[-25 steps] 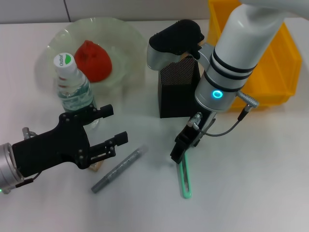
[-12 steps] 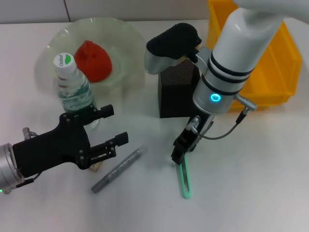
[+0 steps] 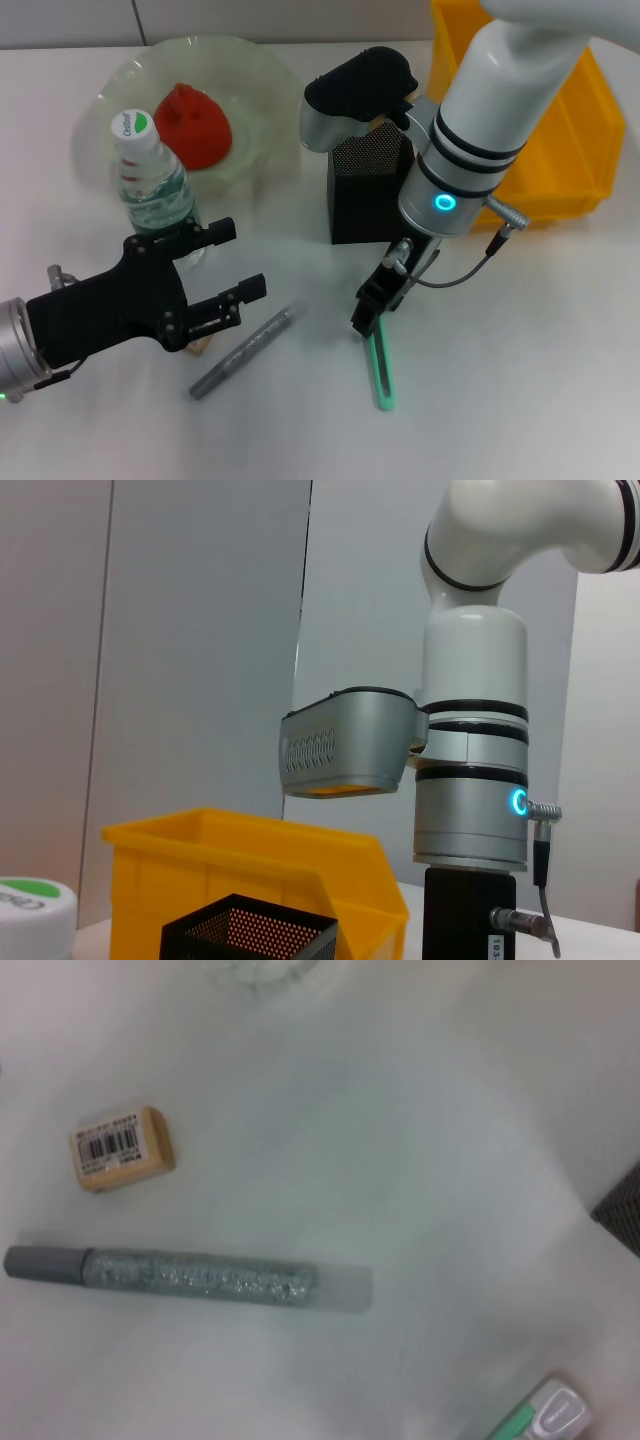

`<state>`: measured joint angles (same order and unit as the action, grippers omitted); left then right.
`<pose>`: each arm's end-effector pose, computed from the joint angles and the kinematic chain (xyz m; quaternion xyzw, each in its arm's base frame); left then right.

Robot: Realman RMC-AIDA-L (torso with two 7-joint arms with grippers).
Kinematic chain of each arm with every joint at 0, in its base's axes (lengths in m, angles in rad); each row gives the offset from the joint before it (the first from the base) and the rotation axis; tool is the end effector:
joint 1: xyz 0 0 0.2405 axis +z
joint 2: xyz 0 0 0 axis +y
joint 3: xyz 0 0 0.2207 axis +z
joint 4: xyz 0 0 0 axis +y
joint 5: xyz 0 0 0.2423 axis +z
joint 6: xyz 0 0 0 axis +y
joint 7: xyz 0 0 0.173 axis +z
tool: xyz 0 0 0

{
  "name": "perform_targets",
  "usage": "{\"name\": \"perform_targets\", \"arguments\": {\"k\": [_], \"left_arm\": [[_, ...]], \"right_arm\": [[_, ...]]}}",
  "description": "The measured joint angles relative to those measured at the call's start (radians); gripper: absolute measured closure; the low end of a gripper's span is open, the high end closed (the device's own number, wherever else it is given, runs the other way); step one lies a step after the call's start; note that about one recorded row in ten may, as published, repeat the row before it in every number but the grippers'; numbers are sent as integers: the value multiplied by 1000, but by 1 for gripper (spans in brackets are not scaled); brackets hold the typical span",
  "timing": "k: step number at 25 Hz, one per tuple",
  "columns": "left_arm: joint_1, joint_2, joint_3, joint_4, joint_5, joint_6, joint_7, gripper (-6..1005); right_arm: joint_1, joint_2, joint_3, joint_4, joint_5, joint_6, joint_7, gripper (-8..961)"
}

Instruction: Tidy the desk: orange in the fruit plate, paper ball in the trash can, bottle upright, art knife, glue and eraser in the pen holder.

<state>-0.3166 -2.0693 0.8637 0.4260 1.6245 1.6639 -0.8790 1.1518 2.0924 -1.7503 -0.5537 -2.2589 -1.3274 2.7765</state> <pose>-0.2701 0.2741 -0.0317 -0.9085 -0.1280 -0.3562 0.1770 0.1233 0.3617 -0.1375 -0.8888 0.3618 -0.2755 0.0570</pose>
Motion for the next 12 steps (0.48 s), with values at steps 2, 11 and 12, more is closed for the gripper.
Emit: {"name": "perform_targets", "arguments": {"k": [2,11,12], "left_arm": [[-1,0,0,-5,0,0,2,314],[-3,0,0,-10,0,-1,12,316],[-3,0,0,-10,0,-1,12,316]], "right_arm": [[-3,0,-1,0,8,3,0,458],[-10,0,-1,0,18,16,0,465],[-10,0,-1,0,18,17,0,466]]}}
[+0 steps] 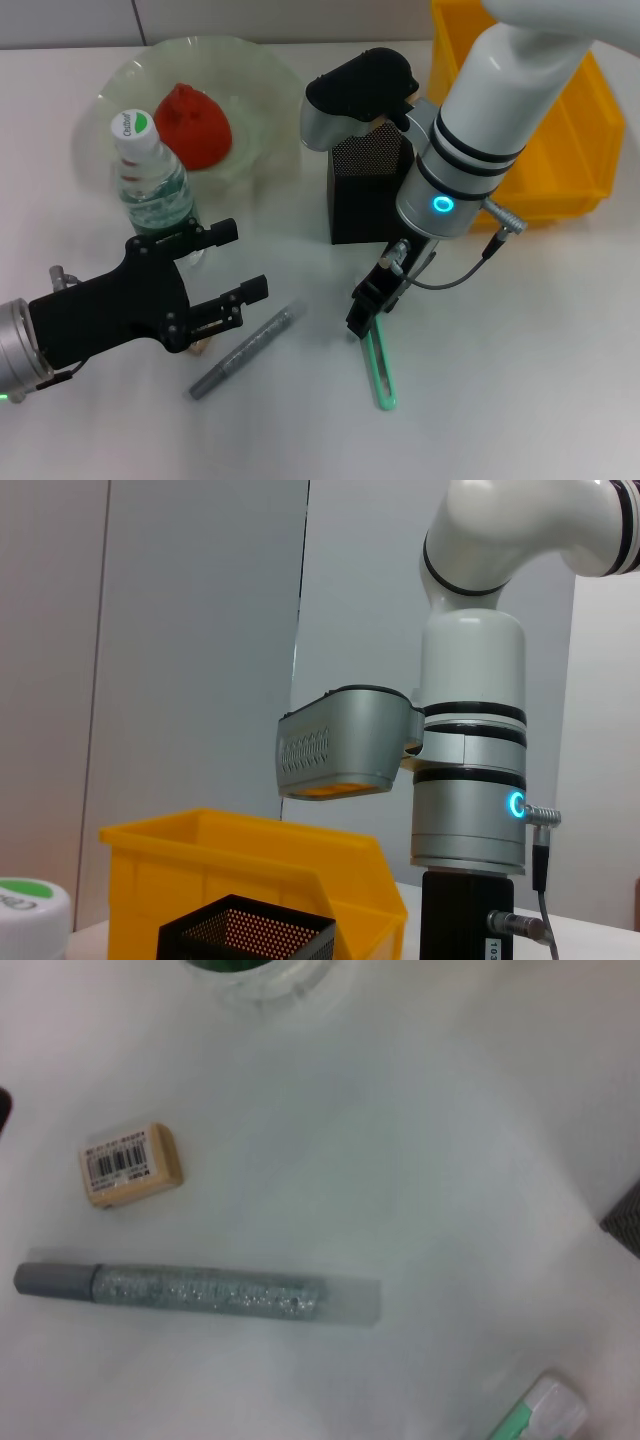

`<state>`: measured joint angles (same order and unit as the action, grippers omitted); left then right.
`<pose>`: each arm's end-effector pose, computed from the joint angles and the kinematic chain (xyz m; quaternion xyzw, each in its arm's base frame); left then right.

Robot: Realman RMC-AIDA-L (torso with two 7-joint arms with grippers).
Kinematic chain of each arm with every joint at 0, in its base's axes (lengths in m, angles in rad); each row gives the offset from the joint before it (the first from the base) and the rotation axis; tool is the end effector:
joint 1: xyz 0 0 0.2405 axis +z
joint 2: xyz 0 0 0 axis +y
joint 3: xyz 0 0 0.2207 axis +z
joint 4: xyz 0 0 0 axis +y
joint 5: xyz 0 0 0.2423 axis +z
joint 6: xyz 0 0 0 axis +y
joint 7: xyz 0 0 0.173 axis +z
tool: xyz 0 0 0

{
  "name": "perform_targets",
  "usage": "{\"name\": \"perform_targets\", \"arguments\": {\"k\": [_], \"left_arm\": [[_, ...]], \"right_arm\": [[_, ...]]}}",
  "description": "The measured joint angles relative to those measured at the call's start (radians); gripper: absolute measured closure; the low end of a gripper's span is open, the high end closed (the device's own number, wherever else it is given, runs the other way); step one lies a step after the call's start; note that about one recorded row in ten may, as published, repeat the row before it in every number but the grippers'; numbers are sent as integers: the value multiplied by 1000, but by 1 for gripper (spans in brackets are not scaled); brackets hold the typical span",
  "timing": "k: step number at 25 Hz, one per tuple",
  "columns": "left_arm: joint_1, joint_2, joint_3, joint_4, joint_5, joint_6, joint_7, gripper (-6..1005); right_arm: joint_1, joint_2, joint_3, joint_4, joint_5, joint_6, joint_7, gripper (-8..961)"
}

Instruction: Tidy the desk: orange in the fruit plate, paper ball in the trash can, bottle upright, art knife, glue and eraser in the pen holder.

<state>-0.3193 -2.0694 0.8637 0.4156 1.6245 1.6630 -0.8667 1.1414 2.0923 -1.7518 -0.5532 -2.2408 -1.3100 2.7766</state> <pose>-0.2701 0.2734 -0.0334 -0.9086 -0.1260 -0.3564 0.1773 0.1240 0.3617 -0.1397 -0.8892 0.3690 -0.2646 0.0560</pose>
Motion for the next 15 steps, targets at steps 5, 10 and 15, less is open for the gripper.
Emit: {"name": "perform_targets", "arguments": {"k": [5,10,15], "left_arm": [[-1,0,0,0,0,0,0,317],[-1,0,0,-2,0,-2,0,318],[-1,0,0,-2,0,-2,0,318]], "right_arm": [[-5,0,0,2,2,11,1,470],[-5,0,1,9,2,15,0,474],[-5,0,0,10,2,16,0,486]]}}
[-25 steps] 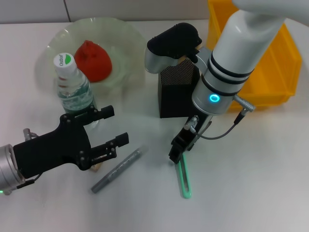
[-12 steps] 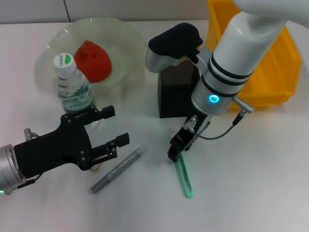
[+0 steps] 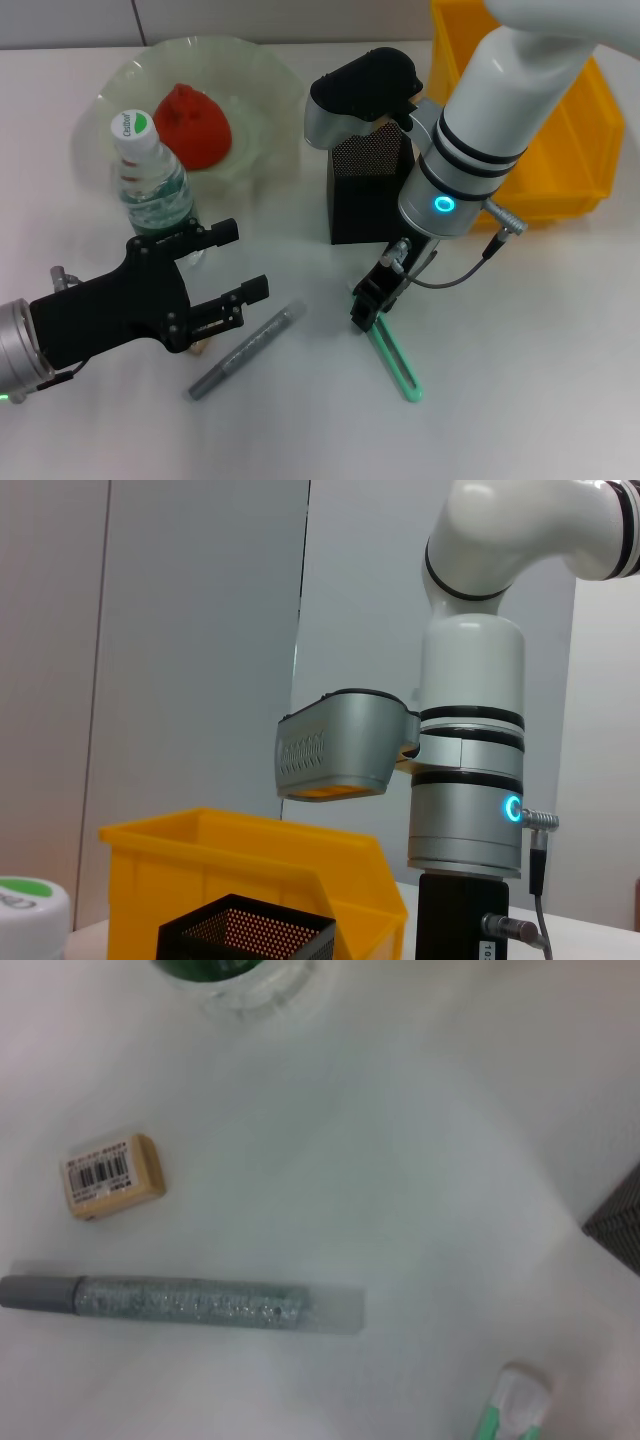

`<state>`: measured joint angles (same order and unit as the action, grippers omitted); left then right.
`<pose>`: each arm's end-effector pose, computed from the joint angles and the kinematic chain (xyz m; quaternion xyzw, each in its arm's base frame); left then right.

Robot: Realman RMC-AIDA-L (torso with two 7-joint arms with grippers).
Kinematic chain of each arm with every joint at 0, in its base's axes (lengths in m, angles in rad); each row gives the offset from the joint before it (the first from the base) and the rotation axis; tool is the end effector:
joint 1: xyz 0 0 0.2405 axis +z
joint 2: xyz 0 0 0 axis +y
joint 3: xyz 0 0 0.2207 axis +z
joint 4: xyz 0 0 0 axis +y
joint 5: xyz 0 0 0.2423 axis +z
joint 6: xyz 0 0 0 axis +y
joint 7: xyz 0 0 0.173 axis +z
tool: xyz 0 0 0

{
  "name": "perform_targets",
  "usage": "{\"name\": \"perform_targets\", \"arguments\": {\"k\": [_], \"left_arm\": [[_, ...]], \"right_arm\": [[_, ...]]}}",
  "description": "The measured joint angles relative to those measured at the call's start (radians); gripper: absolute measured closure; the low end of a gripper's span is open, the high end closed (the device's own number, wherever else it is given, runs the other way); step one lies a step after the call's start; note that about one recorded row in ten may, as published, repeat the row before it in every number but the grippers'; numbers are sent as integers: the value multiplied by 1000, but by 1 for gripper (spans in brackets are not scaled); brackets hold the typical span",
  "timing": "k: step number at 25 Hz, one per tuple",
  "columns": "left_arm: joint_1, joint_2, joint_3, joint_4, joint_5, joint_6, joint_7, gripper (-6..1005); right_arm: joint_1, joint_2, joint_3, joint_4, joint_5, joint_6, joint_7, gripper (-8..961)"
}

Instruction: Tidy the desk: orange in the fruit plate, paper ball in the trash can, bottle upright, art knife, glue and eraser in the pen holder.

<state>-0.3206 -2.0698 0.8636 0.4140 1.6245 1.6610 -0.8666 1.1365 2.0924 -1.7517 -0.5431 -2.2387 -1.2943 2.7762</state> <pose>-0.2699 0.2737 -0.0339 -0.9086 -0.1266 -0.3563 0.1774 0.1277 0.3629 -0.1405 -0.8879 0.3739 -0.2612 0.0595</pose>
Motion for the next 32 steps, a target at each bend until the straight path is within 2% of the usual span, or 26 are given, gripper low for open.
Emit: {"name": "perform_targets", "arguments": {"k": [32], "left_arm": [[-6,-1,0,-15,0,0,23,324]], "right_arm": [[9,0,0,-9,-6,-30,-1,650]]}}
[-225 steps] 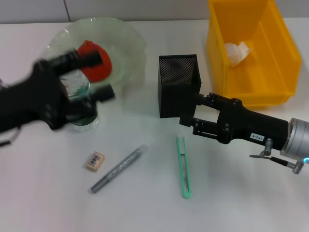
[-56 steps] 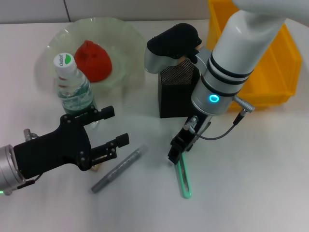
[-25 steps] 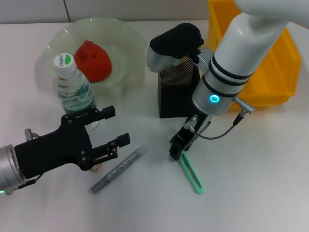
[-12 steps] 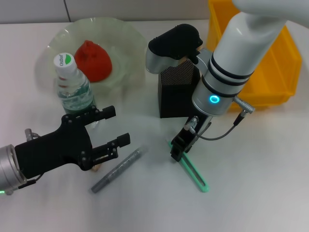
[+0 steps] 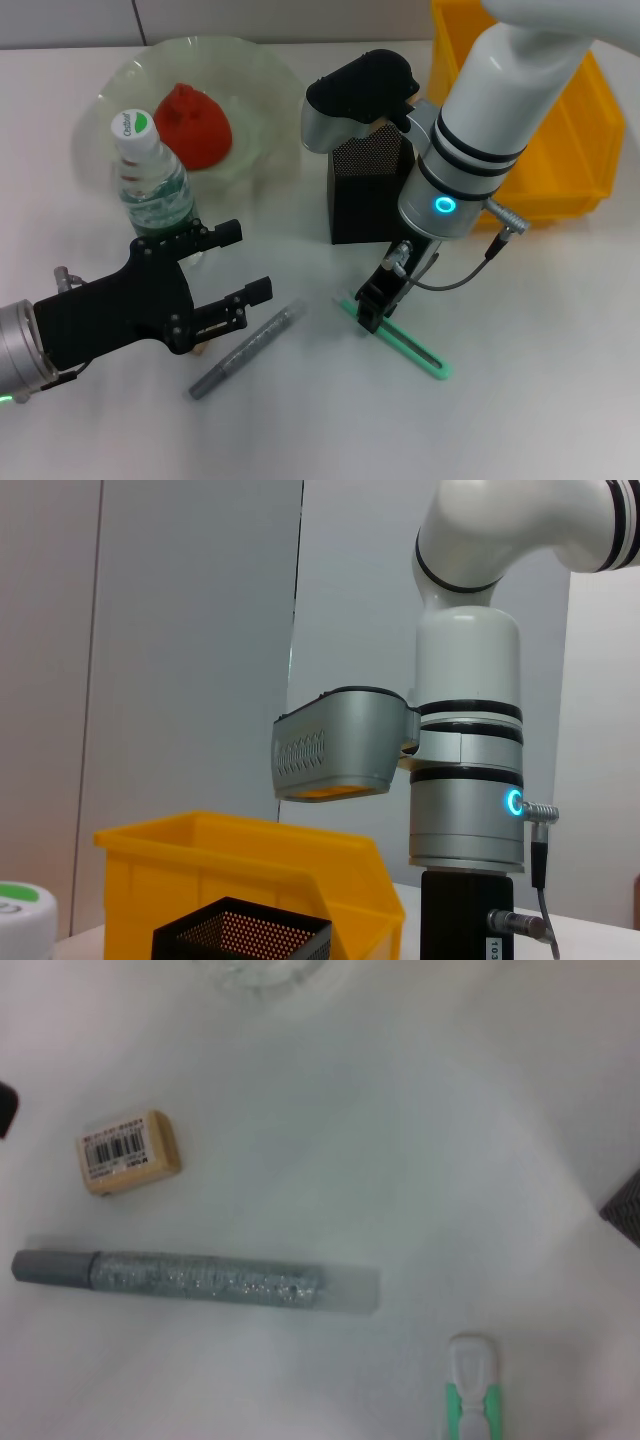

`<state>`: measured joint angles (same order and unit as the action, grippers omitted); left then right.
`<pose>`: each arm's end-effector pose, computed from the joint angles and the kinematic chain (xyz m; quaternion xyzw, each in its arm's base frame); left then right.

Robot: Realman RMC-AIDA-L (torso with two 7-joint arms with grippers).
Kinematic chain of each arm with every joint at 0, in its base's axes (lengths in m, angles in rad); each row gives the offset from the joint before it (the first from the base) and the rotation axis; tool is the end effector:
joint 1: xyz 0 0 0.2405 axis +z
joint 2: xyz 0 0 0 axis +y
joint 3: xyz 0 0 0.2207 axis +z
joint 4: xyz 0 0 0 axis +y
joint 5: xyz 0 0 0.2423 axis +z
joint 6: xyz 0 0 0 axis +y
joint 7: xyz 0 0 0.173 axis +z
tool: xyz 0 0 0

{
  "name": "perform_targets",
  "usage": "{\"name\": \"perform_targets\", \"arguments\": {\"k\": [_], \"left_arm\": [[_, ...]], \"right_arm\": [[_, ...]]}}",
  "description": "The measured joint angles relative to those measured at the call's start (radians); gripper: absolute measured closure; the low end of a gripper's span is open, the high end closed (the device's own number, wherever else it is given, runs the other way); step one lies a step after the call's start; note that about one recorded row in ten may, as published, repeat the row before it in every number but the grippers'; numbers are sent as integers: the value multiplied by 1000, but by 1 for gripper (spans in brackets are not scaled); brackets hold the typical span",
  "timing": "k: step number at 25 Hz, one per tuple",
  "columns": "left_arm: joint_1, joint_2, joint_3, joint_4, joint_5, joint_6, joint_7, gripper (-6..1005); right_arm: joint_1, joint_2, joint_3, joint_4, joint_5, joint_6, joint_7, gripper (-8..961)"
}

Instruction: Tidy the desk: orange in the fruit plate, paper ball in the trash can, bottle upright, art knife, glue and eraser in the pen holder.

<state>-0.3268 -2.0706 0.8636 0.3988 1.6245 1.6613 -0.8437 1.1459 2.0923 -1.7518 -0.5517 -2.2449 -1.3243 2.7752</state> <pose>-0.2689 0.2730 -0.0366 -0.9091 -0.1202 -0.3572 0.1776 0.1242 0.3603 -0.1387 -0.8882 0.3670 -0.2712 0.0528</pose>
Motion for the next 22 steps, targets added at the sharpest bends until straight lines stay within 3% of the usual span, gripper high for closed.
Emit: {"name": "perform_targets", "arguments": {"k": [22], "left_arm": [[-3,1,0,-8,0,0,2,327]], "right_arm": [[-8,0,-29,-29,5,1,-1,773]]}}
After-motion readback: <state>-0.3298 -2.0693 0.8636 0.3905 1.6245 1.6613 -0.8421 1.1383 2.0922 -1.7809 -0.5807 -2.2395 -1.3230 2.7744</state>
